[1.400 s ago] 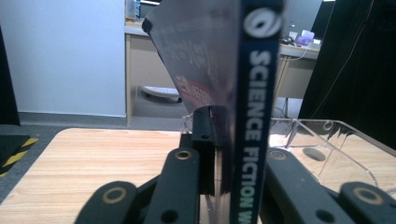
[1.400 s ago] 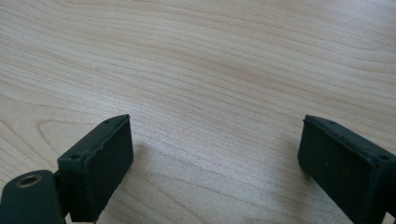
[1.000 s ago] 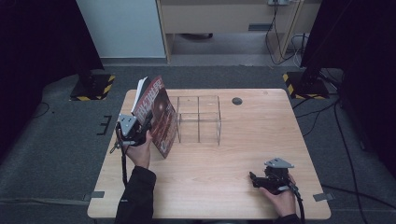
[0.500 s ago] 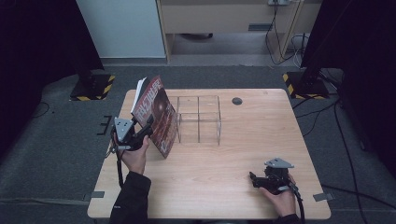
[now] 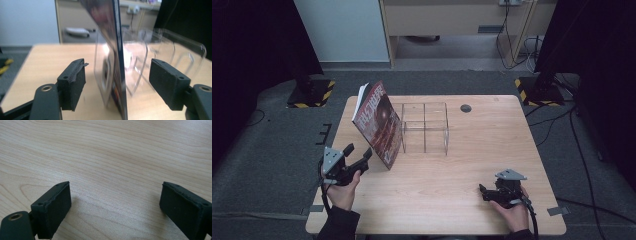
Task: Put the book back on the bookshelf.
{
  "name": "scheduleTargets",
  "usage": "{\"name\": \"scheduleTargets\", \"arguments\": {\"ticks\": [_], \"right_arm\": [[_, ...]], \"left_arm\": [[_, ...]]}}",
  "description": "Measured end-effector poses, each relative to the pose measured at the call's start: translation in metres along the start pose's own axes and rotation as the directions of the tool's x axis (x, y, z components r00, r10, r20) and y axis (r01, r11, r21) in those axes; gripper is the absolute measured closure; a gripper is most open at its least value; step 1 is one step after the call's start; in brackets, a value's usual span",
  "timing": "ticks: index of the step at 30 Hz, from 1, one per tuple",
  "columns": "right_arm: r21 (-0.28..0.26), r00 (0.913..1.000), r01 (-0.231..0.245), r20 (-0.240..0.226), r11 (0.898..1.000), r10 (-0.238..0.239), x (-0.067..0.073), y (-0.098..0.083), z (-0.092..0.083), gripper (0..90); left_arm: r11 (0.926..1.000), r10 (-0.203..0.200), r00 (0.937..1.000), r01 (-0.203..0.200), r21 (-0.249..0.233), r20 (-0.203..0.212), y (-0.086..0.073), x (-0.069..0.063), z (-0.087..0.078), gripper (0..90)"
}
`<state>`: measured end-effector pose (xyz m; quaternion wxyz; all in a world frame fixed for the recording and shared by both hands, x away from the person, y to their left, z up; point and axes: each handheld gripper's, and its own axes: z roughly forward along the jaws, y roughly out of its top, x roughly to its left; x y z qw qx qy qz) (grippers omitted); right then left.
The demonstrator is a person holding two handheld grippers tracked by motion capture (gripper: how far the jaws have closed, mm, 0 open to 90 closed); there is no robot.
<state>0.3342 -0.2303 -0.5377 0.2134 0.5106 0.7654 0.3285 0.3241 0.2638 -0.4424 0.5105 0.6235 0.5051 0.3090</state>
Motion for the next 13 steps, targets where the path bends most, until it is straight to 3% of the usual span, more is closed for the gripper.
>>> {"name": "scheduleTargets", "arguments": {"ticks": [2,3,6,8,13], "right_arm": [[0.0,1.0,0.0,0.0,1.0,0.0,0.0,0.0,0.0,10.5],[0.0,1.0,0.0,0.0,1.0,0.0,0.0,0.0,0.0,10.5],[0.0,1.0,0.0,0.0,1.0,0.0,0.0,0.0,0.0,10.5],[0.0,1.0,0.0,0.0,1.0,0.0,0.0,0.0,0.0,10.5],[0.0,1.0,0.001,0.0,1.0,-0.001,0.0,0.0,0.0,10.5]], "left_arm": [[0.9999,0.004,1.0,-0.004,0.016,-0.004,-0.005,0.0,-0.002,27.6],[0.9983,0.018,0.9998,-0.018,0.055,-0.003,-0.014,0.002,-0.002,27.0],[0.997,0.021,0.9997,-0.02,0.075,-0.015,-0.024,0.004,-0.004,25.8],[0.9924,0.021,0.9996,-0.019,0.122,-0.02,-0.037,0.007,-0.003,24.4],[0.9832,0.028,0.9995,-0.025,0.181,-0.014,-0.049,0.01,0.001,20.5]]}}
